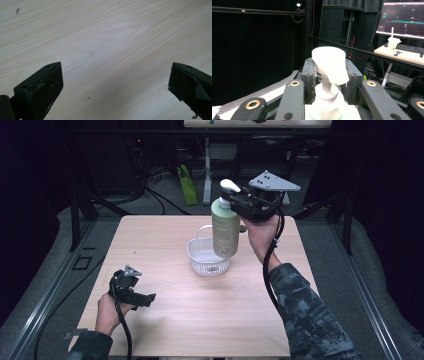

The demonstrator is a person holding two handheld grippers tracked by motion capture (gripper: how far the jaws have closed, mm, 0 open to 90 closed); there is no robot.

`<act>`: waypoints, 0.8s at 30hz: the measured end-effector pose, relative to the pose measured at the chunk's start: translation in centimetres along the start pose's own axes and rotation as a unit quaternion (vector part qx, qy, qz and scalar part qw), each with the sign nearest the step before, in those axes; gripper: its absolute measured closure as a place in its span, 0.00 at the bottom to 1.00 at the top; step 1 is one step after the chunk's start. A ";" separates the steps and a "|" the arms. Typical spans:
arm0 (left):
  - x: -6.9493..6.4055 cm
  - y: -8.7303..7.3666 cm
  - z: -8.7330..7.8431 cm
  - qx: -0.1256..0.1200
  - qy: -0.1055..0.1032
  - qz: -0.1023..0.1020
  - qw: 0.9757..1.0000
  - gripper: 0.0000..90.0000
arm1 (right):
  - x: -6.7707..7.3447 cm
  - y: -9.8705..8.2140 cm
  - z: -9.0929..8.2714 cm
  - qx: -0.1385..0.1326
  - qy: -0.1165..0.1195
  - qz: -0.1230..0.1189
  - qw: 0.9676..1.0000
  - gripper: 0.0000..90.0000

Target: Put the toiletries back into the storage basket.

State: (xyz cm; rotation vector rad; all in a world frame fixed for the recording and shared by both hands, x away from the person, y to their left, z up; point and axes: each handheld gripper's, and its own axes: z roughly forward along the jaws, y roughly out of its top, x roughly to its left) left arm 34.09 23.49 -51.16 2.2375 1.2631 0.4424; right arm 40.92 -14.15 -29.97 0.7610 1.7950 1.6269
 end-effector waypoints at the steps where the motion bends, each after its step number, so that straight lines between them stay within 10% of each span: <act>1: 0.0 0.0 0.0 0.000 0.000 0.000 1.000 0.00 | 0.0 0.0 0.1 -0.001 0.001 -0.001 1.000 0.75; 24: 0.0 0.0 0.0 0.001 -0.002 0.000 1.000 0.00 | 0.2 -0.8 2.7 0.008 0.001 0.000 1.000 0.75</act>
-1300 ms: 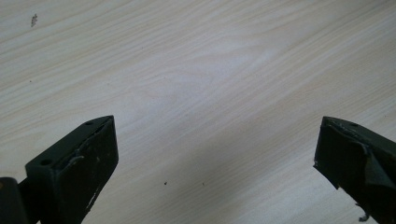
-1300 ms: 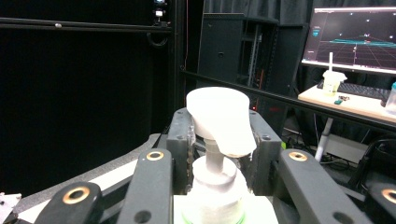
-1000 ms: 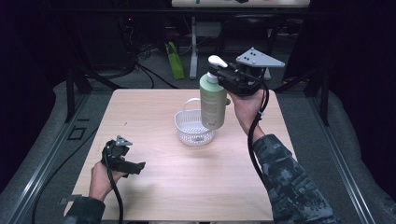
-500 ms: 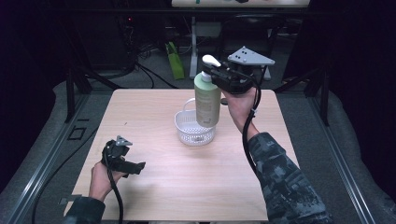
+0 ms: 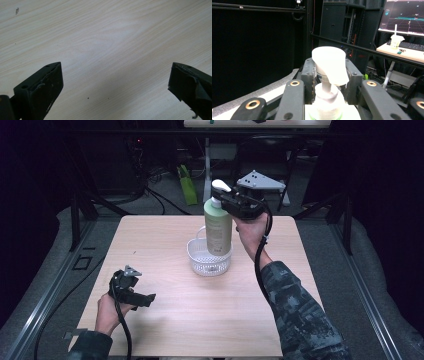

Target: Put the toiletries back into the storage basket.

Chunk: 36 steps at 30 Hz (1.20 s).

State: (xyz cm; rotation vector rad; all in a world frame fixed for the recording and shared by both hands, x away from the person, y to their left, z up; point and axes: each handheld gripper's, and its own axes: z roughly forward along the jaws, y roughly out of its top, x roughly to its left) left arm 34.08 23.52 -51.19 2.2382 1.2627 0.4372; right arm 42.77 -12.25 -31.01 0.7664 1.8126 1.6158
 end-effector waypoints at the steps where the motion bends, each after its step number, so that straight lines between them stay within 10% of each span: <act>1: 0.0 0.0 0.0 0.000 0.000 0.001 1.000 0.00 | 0.0 -0.1 0.1 0.000 -0.001 -0.001 1.000 0.75; 36: 0.0 0.0 0.0 0.002 -0.001 0.002 1.000 0.00 | 0.0 -4.6 3.5 0.033 -0.004 0.018 0.999 0.75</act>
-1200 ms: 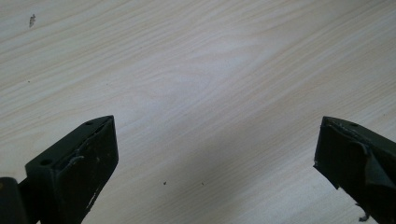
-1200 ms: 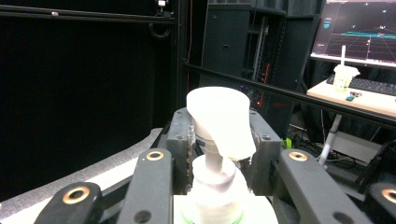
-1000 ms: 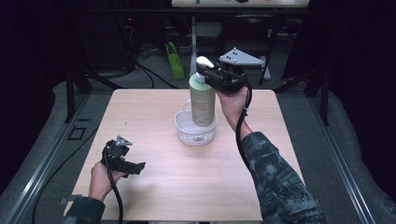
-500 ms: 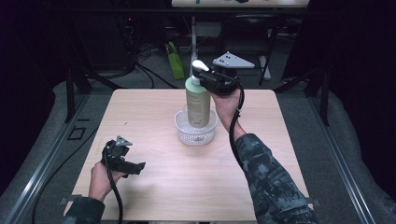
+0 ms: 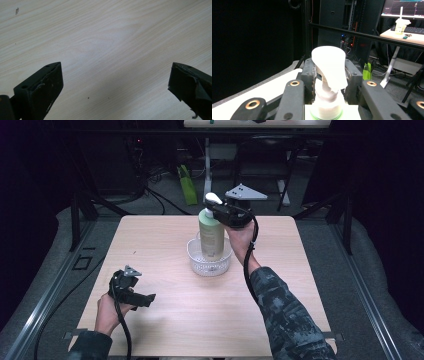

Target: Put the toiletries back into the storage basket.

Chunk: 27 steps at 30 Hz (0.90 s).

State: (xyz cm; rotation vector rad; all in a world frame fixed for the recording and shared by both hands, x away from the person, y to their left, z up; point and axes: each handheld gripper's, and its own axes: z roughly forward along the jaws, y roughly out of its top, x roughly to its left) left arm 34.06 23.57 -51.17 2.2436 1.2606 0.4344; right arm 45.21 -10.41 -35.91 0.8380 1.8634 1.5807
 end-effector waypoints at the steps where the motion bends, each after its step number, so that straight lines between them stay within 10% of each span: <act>1: 0.0 0.0 0.0 0.000 0.000 0.000 1.000 0.00 | 0.0 -0.1 0.0 0.001 0.000 0.000 1.000 0.75; 27: 0.0 0.0 0.0 0.000 0.000 0.001 1.000 0.00 | 0.4 -3.0 0.9 0.021 0.008 -0.002 1.000 0.75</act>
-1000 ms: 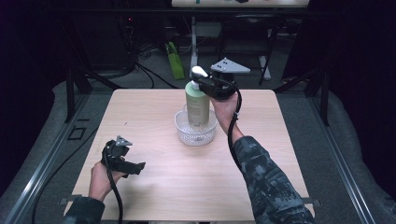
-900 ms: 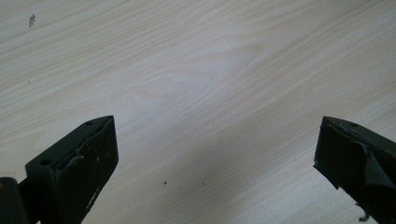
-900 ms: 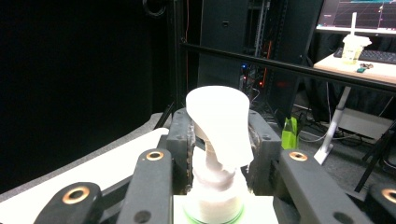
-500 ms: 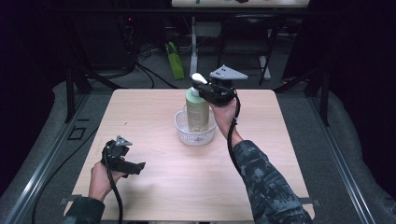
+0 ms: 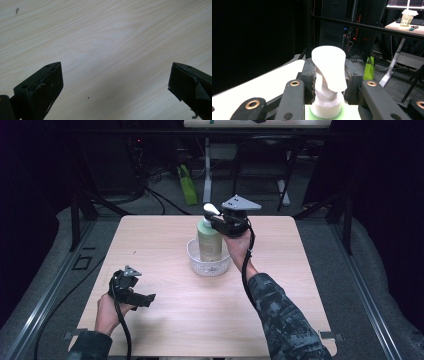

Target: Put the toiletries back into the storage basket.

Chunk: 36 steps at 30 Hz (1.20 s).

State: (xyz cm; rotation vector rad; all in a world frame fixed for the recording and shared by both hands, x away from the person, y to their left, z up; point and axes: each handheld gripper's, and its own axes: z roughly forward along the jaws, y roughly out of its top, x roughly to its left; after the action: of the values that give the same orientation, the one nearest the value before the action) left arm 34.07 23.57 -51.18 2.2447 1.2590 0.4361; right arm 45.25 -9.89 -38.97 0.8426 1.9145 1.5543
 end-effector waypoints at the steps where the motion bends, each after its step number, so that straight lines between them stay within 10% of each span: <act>1: 0.0 0.0 0.0 0.000 0.000 0.000 1.000 0.00 | 0.0 -0.1 0.0 0.001 0.000 0.001 1.000 0.75; 36: 0.0 0.0 0.0 -0.001 0.000 0.001 1.000 0.00 | 0.0 -2.3 0.7 0.022 -0.004 0.004 1.000 0.75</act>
State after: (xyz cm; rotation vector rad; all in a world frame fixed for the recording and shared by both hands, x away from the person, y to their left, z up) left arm 34.08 23.51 -51.19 2.2447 1.2554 0.4391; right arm 45.47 -9.77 -41.41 0.8744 1.9472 1.5166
